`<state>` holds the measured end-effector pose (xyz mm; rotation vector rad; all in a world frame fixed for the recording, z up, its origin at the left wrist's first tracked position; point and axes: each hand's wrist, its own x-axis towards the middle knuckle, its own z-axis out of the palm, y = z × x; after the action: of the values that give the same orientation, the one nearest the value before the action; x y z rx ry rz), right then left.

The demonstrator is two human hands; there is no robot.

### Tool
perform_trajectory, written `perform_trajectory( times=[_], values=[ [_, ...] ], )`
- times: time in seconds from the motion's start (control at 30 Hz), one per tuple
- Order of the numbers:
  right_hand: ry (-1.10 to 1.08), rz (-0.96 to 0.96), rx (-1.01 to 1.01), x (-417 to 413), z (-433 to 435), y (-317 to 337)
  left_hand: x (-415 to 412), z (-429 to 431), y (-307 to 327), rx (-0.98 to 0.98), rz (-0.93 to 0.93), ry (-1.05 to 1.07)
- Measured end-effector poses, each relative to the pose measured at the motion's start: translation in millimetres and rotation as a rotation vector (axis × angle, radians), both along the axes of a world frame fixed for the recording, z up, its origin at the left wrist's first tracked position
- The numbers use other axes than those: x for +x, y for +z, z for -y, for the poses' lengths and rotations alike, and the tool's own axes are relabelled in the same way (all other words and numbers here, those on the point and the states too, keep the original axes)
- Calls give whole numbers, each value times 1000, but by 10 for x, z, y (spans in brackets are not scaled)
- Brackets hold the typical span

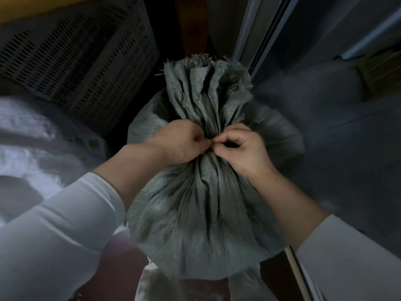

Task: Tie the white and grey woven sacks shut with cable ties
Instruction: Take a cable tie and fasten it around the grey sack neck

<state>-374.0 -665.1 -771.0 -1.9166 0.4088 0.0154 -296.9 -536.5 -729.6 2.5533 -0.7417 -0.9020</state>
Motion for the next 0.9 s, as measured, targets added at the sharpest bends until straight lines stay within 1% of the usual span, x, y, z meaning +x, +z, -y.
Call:
perform_trajectory(
  times=[0.1, 0.13, 0.27, 0.43, 0.63, 0.9],
  values=[
    [3, -1, 18, 30, -37, 51, -16, -60, 5, -105, -121, 106],
    [12, 0, 24, 45, -50, 63, -32, -85, -2, -140, -134, 127],
    [2, -12, 46, 92, -106, 33, -141, -173, -85, -274, -96, 173],
    [-77, -87, 107, 103, -165, -31, -209, -208, -178, -362, 11, 180],
    [-109, -150, 225, 166, -183, -48, -211, -238, -233, -371, 41, 187],
    [-49, -164, 202, 186, -228, -161, -222, -316, -288, -327, 79, 154]
  ],
)
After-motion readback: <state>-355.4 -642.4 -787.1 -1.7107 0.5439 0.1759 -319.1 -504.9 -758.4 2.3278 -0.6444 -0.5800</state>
